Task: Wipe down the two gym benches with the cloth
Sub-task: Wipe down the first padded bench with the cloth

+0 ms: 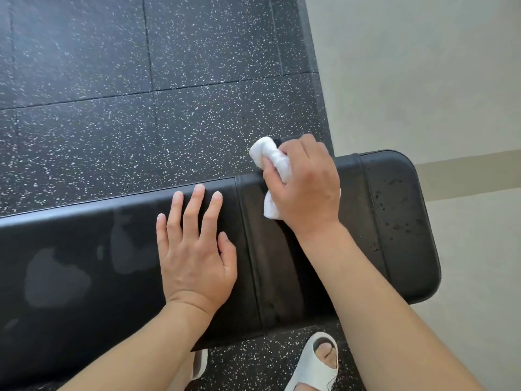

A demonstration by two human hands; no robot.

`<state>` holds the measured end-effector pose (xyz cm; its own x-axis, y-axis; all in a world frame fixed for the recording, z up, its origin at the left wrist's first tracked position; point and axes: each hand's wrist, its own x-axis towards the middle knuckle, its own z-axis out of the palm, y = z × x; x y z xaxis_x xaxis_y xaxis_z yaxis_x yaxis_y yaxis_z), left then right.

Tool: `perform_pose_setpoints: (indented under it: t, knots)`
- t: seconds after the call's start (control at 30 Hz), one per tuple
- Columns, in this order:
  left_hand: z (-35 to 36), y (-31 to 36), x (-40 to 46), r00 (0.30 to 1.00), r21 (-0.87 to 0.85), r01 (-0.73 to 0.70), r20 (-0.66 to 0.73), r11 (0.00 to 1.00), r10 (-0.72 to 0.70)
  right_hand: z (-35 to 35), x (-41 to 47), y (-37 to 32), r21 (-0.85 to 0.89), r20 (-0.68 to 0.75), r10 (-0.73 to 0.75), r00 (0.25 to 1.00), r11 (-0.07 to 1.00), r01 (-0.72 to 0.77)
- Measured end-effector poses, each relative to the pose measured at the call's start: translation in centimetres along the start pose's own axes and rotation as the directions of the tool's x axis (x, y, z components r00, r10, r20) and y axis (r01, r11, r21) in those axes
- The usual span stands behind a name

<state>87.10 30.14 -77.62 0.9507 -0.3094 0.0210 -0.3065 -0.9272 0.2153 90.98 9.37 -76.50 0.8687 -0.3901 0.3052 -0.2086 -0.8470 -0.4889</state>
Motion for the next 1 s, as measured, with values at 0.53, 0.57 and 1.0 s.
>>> perform_pose_setpoints:
  t: [0.53,0.57,1.0]
  knots:
    - [-0.5,0.8,0.1,0.998,-0.004,0.032,0.052,0.999,-0.032,-4.6,-16.7,-2.5,-0.055,-0.123,0.261,0.957,0.962,-0.269]
    - [-0.4,0.7,0.1,0.998,-0.001,0.025,0.051,1.0,-0.025,-4.5,-15.5,-2.0,-0.065,-0.143,0.265,0.954,0.959,-0.277]
    - [-0.6,0.5,0.1,0.998,-0.03,0.001,0.061,1.0,0.001,-3.0,-11.3,-5.6,-0.087,-0.07,0.125,0.99,0.988,-0.131]
